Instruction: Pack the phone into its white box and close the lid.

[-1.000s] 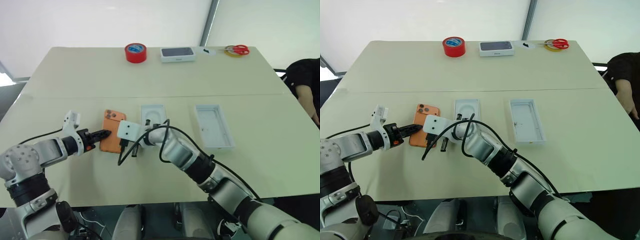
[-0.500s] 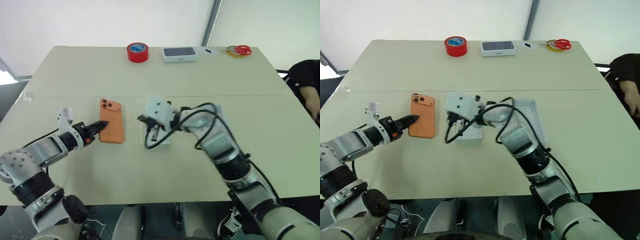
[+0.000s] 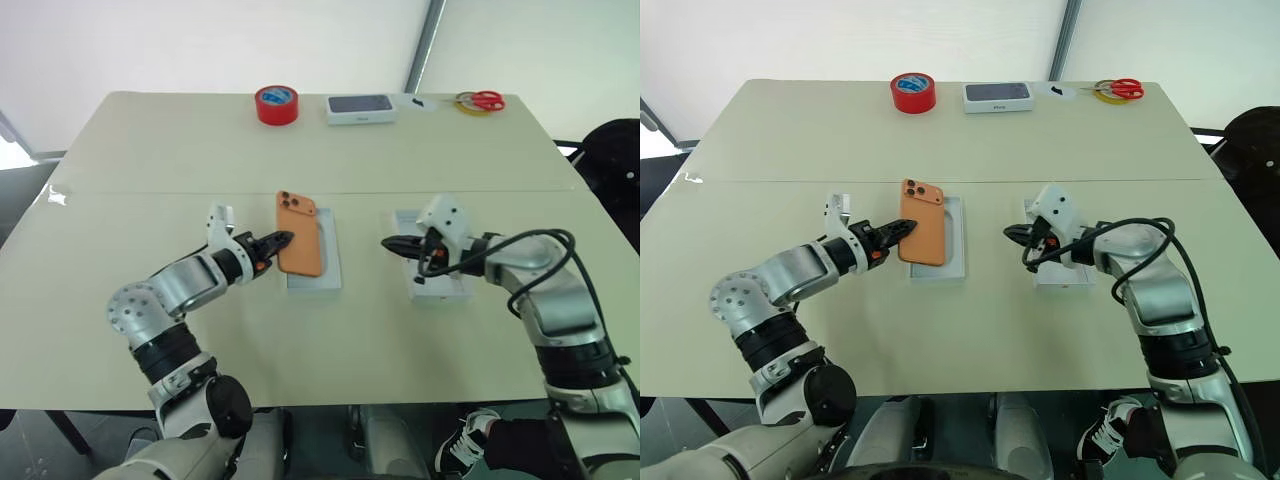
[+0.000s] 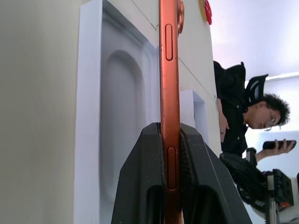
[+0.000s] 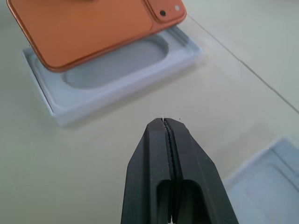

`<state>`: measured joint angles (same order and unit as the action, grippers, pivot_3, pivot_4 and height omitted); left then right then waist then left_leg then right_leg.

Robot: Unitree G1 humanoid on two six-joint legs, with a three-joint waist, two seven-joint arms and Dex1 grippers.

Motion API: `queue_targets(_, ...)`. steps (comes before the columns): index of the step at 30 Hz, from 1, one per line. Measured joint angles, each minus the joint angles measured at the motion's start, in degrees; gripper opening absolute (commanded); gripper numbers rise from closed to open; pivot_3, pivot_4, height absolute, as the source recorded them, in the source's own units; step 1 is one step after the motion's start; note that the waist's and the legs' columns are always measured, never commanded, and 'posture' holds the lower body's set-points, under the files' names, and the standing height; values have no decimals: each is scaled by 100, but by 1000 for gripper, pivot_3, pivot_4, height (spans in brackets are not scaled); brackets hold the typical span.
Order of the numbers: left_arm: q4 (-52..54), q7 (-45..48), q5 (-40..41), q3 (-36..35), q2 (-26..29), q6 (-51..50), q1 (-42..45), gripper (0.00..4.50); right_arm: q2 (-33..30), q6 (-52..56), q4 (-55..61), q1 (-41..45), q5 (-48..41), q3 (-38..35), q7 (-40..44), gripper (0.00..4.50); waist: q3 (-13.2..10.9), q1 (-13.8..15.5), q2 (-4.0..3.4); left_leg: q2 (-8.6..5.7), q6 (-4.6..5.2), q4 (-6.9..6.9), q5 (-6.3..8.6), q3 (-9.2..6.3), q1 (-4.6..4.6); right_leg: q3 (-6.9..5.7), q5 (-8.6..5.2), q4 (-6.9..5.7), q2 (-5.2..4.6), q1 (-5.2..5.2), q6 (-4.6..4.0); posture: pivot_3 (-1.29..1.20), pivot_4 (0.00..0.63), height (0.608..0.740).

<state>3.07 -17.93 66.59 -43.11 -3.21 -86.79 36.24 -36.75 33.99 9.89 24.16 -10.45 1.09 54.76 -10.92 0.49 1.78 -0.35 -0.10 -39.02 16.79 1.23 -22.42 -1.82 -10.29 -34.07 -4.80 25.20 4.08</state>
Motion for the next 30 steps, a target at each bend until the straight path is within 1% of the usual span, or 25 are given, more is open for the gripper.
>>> queue_targets(7,-191,-72,-16,390,32,359,-1,26,-39,-38,6,-83,-219,-51,-82,0,0,23,1,1,1,-3,0,-1,-2,2,0,2,3,-1,1,0,150,732)
queue_targets(14,-345,-74,-7,603,162,532,-1,26,-40,-183,-8,-59,-229,-50,-165,0,0,26,1,1,1,-6,0,-2,-3,2,0,2,3,-2,1,0,150,732)
queue_targets(22,-431,-69,-8,994,100,704,-2,26,-41,-237,-127,12,-216,-37,-174,0,-1,26,1,0,1,-7,0,-3,-3,3,0,2,3,-3,1,0,150,732)
queue_targets(24,-453,-68,-7,1065,122,712,-7,971,-41,-238,-129,42,-216,-34,-182,0,-1,25,1,1,1,-7,-1,-3,-3,3,0,2,4,-3,2,0,150,732)
queue_targets(25,-454,-59,-5,1085,142,711,-15,1293,-41,-241,-129,58,-216,-34,-193,0,0,24,1,1,1,-7,-1,-3,-3,3,0,2,5,-3,1,0,150,732)
queue_targets(27,-454,-53,7,1095,186,710,-33,2300,-41,-244,-129,60,-216,-28,-213,0,0,23,1,1,1,-7,-1,-3,-3,3,0,2,5,-3,3,0,150,732)
queue_targets(28,-454,-51,17,1095,204,710,-51,2732,-41,-244,-129,60,-216,-24,-216,0,0,24,1,2,1,-7,0,-4,-3,3,0,1,5,-3,2,0,150,732)
queue_targets(30,-442,1,92,1109,212,702,-61,3853,-41,-244,-132,60,-215,-23,-223,0,0,24,1,2,1,-8,0,-3,-3,3,0,2,5,-4,1,0,150,732)
